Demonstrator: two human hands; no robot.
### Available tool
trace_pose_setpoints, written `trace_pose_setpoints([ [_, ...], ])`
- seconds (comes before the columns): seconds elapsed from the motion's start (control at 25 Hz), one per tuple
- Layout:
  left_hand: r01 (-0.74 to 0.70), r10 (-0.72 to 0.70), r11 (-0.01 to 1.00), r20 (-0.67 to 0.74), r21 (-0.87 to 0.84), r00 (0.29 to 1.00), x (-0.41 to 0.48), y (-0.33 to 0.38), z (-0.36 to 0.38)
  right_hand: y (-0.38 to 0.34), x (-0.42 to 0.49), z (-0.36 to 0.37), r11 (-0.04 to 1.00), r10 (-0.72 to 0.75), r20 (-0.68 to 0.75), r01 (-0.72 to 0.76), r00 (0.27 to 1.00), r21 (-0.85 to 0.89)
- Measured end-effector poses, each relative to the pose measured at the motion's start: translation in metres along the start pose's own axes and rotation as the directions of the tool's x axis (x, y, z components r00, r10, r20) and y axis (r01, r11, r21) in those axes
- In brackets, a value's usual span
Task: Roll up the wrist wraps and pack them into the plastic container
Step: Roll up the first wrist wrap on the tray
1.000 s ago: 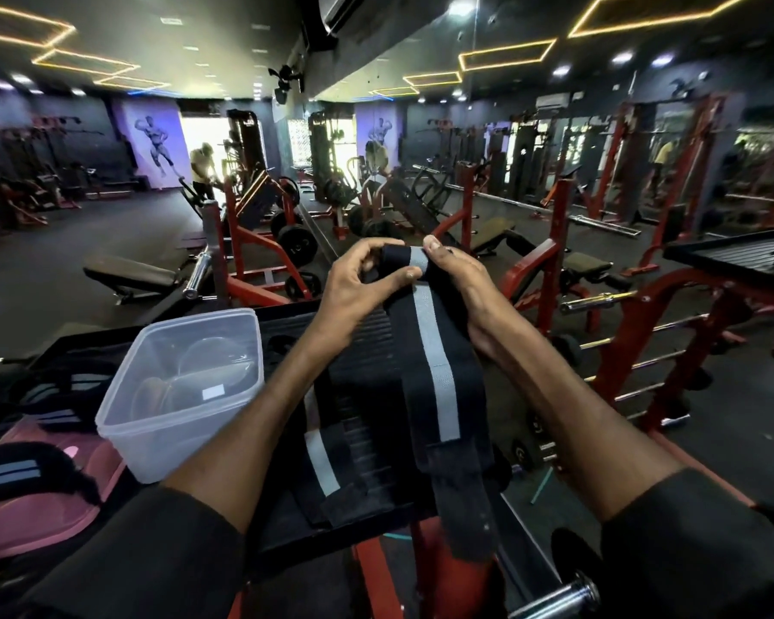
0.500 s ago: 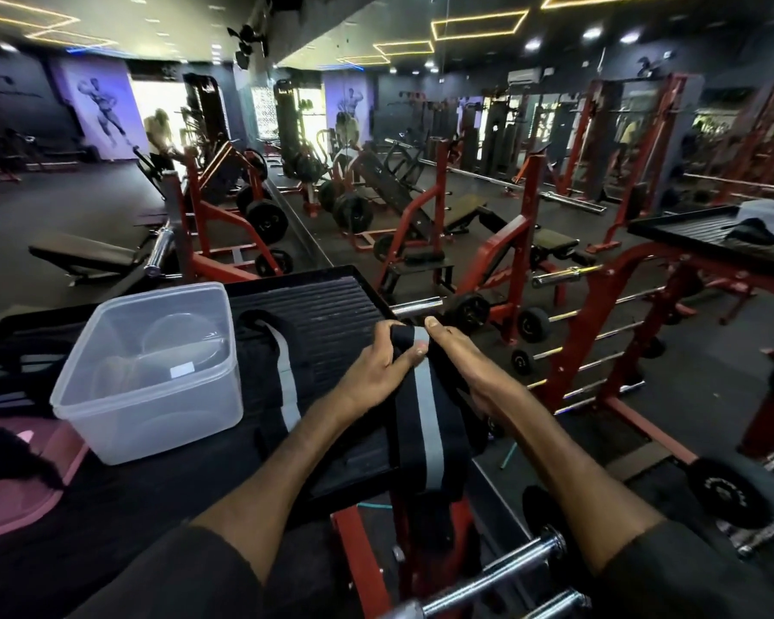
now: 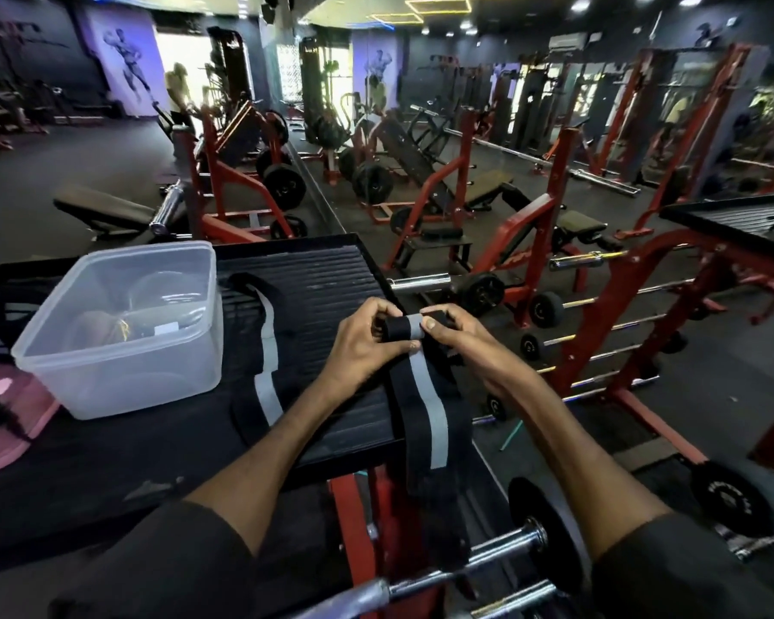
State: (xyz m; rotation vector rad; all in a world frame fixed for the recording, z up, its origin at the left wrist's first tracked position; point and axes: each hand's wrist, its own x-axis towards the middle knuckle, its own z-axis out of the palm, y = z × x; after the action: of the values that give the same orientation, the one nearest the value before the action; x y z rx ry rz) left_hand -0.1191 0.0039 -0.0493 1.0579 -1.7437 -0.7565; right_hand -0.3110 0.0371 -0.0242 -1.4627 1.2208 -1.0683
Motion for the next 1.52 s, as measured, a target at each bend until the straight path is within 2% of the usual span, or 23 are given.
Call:
trace_pose_setpoints([
  [0.16,-0.061,0.059,0.996,0.028,0.068,0.998,0.003,0.0,0.007,0.003,0.007,-0.009,0.979,0.099,0.06,-0.108,0.993,0.174],
  [0.28,-0.071,0.069,0.994,0.023,0.084,0.997,0.005,0.001,0.014,-0.001,0.01,-0.015,0.909,0.179,0.066,-0.191,0.982,0.37],
  [0.32,-0.075,0.073,0.994,0.021,0.085,0.997,0.007,0.001,0.015,0.0,0.011,-0.015,0.903,0.192,0.07,-0.204,0.979,0.377],
  [0.4,-0.091,0.089,0.992,0.023,0.084,0.996,0.008,0.0,0.017,0.005,0.013,-0.014,0.944,0.195,0.052,-0.202,0.979,0.259],
  [0.48,-0.11,0.108,0.991,0.031,0.078,0.994,0.008,0.001,0.02,0.01,0.013,-0.014,0.984,0.152,0.042,-0.155,0.988,0.093],
  [0.56,-0.091,0.087,0.995,0.075,0.051,0.993,0.007,0.0,0.02,0.012,0.01,-0.017,0.996,0.078,0.027,-0.079,0.997,0.036],
  [0.72,0.066,-0.054,0.997,0.253,-0.04,0.966,0.005,0.005,0.013,0.017,0.0,-0.021,0.991,-0.018,-0.021,0.021,1.0,0.135],
  [0.8,0.173,-0.13,0.978,0.303,-0.12,0.944,0.002,0.011,0.01,0.021,-0.003,-0.02,0.984,-0.036,-0.025,0.04,0.999,0.174],
  [0.88,0.205,-0.154,0.97,0.326,-0.129,0.933,0.001,0.012,0.008,0.024,-0.006,-0.02,0.978,-0.042,-0.03,0.047,0.999,0.203],
  [1.04,0.199,-0.148,0.974,0.354,-0.112,0.923,0.002,0.007,0.005,0.027,-0.006,-0.023,0.966,-0.039,-0.041,0.048,0.998,0.254],
  [1.24,0.105,-0.075,0.99,0.291,-0.091,0.954,0.001,0.002,0.009,0.025,-0.01,-0.022,0.953,-0.018,-0.023,0.024,1.0,0.302],
  [1.4,0.015,-0.02,1.0,0.237,0.023,0.971,0.001,0.002,0.007,0.014,-0.004,-0.027,0.893,0.072,0.086,-0.103,0.994,0.439],
  [1.48,-0.016,0.004,0.999,0.226,0.052,0.974,0.001,0.004,0.006,0.012,-0.001,-0.026,0.866,0.146,0.055,-0.154,0.988,0.476],
  [1.52,-0.039,0.028,0.998,0.221,0.048,0.975,0.0,0.006,0.006,0.011,-0.002,-0.025,0.881,0.183,0.027,-0.176,0.983,0.44],
])
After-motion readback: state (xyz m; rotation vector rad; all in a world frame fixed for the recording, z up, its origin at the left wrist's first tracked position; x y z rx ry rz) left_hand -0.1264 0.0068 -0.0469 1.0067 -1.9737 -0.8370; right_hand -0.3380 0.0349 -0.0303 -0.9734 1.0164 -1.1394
